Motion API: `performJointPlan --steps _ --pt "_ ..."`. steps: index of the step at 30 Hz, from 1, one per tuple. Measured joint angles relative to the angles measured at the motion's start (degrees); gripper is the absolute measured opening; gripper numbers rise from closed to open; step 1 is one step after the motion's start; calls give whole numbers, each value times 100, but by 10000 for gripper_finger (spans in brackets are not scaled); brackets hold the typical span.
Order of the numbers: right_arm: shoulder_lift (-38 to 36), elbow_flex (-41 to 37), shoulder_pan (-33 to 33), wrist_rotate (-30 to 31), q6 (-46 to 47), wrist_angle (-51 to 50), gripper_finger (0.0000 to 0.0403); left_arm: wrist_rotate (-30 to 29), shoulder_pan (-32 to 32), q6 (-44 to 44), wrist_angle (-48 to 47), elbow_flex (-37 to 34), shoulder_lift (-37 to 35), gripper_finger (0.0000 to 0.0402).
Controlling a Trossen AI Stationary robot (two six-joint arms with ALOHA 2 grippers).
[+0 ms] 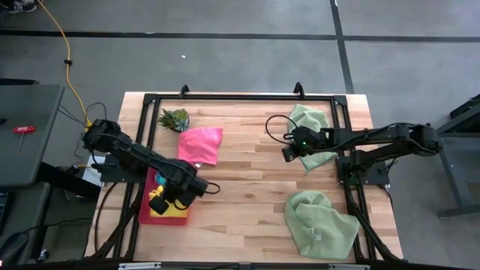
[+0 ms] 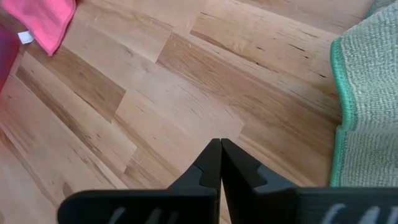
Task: Fold microfiber towels
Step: Put the yellow microfiber towel into the red bin
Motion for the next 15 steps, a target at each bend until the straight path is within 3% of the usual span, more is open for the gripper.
performJointPlan --steps 8,15 --pt "0 0 0 26 18 31 2 -98 175 367 206 -433 8 0" --pt "0 0 0 44 60 53 2 -781 197 452 299 -584 -1 12"
